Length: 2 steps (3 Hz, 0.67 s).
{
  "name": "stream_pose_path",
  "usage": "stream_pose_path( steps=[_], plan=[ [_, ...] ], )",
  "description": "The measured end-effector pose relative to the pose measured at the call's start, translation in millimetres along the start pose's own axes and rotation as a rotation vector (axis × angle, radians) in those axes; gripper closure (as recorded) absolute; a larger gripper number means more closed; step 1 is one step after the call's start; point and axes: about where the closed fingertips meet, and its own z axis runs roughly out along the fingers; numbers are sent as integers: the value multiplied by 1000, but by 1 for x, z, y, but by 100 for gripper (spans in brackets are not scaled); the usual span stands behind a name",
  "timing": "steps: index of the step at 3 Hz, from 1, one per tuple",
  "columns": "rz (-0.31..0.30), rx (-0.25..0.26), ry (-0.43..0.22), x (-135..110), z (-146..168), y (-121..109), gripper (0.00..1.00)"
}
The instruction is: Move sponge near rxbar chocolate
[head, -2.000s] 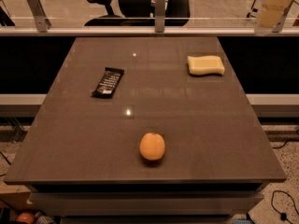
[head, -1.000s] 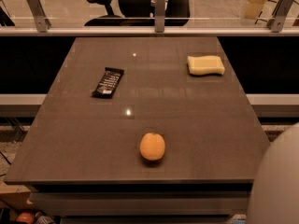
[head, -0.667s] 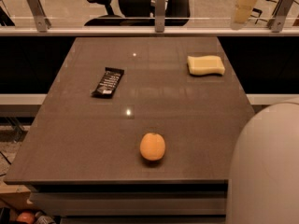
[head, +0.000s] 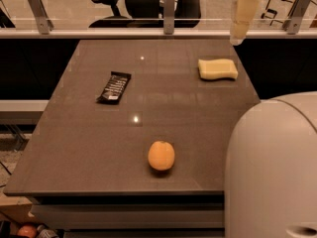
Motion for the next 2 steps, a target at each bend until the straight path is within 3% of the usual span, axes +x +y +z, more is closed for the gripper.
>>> stream_pose_path(
  steps=[1,2],
  plan=[
    [-5,-63,-33,-8,28,16,0],
    [-5,-40,-40,-10,31,9,0]
  ],
)
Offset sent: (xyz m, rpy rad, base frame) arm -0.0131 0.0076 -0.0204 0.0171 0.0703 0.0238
